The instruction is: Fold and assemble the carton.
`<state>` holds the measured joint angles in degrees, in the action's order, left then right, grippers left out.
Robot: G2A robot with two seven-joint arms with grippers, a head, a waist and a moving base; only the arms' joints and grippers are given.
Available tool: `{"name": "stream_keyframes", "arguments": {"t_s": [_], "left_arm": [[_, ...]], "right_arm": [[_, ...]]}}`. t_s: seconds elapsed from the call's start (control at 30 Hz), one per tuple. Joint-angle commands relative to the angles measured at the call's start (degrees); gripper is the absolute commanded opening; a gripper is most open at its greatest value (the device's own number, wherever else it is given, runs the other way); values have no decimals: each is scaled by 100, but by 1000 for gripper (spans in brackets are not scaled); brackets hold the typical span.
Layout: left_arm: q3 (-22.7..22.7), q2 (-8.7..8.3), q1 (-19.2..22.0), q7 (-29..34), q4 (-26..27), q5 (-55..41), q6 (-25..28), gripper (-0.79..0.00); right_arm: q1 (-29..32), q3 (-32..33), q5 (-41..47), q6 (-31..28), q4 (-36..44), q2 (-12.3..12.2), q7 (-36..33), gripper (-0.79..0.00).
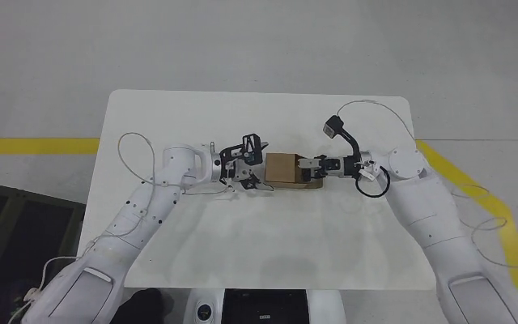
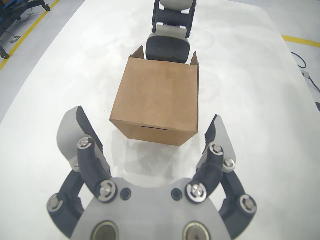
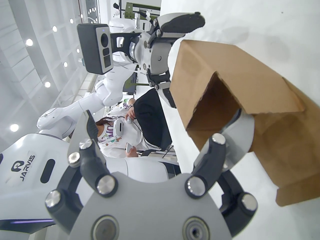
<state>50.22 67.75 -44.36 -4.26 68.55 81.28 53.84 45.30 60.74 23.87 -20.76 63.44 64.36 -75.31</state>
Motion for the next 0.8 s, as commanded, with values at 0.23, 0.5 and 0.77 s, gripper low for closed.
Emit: {"name": "stream_keyframes", "arguments": {"t_s": [0.23, 0.5, 0.77], "left_arm": [[-205, 122, 97, -233, -233, -123, -253, 0], [-333, 192, 160, -191, -282, -121, -308, 0], [-365, 234, 162, -154, -310, -202, -358, 0]], "right_arm": [[1014, 809, -272, 412, 1426, -308, 169, 0], [1014, 809, -272, 412, 1426, -308, 169, 0], [1262, 695, -155, 725, 1397, -309, 286, 0]]}}
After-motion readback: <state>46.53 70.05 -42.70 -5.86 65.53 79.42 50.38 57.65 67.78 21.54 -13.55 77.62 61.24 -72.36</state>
